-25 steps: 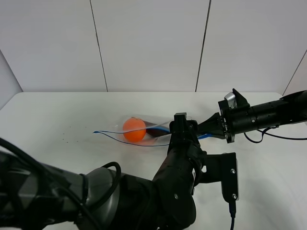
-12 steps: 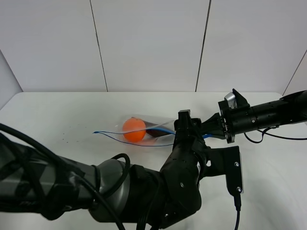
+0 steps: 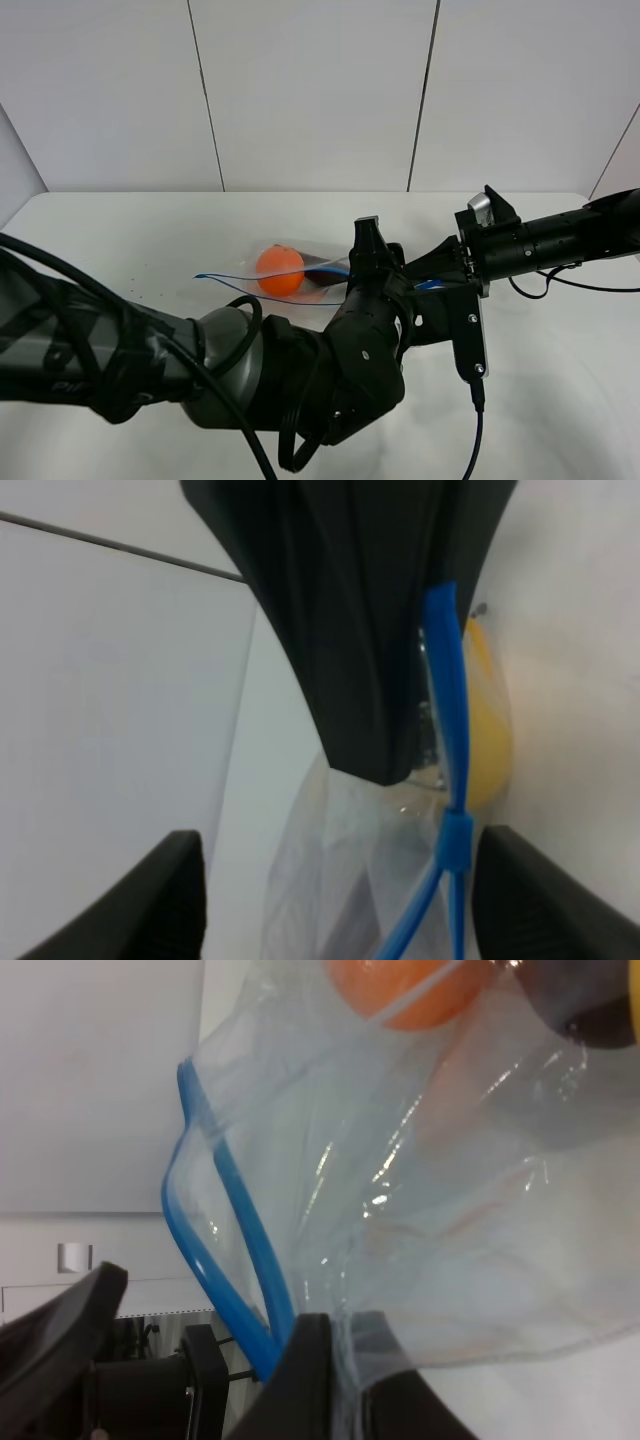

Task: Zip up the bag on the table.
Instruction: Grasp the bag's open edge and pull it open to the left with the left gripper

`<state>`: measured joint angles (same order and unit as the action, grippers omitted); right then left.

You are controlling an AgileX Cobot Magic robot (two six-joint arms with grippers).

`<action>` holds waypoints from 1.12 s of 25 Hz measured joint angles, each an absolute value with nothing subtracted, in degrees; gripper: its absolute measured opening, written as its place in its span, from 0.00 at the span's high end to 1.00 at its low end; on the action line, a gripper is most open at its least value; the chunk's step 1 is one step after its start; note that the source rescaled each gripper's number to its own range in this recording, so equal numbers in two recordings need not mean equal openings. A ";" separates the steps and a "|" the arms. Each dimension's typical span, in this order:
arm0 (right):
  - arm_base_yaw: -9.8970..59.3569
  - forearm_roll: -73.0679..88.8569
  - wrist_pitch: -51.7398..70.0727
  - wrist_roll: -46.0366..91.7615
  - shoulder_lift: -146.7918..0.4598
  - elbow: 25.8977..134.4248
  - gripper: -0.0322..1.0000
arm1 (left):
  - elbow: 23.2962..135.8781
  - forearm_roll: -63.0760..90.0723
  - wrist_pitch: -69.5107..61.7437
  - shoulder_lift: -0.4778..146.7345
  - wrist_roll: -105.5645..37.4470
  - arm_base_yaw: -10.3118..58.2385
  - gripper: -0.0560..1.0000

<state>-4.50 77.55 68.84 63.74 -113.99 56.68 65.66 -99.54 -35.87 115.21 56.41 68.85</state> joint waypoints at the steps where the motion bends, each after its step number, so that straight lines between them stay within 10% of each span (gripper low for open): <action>1: -4.50 77.55 68.84 63.74 -113.99 56.68 0.97 | 65.66 -99.54 -35.87 115.21 56.41 68.85 0.41; 28: -4.50 77.55 68.84 63.74 -113.99 56.68 0.97 | 65.66 -99.54 -32.75 115.21 56.41 69.97 0.54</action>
